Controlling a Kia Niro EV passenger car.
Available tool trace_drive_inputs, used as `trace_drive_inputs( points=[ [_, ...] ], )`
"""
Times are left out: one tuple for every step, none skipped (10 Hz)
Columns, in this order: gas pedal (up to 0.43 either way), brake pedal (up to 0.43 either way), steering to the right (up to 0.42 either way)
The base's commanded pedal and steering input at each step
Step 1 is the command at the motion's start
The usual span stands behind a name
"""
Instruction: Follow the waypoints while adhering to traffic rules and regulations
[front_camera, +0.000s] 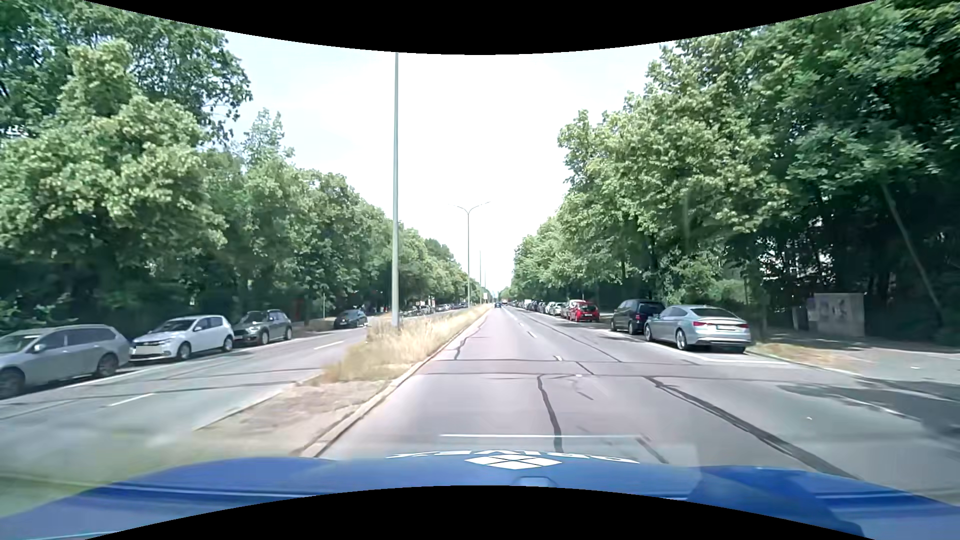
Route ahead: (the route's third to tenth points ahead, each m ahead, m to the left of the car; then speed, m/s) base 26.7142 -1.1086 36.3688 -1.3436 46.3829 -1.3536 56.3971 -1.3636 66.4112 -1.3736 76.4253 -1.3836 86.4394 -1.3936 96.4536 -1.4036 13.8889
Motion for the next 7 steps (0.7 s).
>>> trace_drive_inputs(
  points=[
    [0.177, 0.0, -0.005],
    [0.177, 0.0, -0.006],
    [0.177, 0.0, -0.006],
    [0.177, 0.0, -0.004],
    [0.177, 0.0, -0.001],
    [0.177, 0.0, -0.001],
    [0.177, 0.0, -0.001]
  ],
)
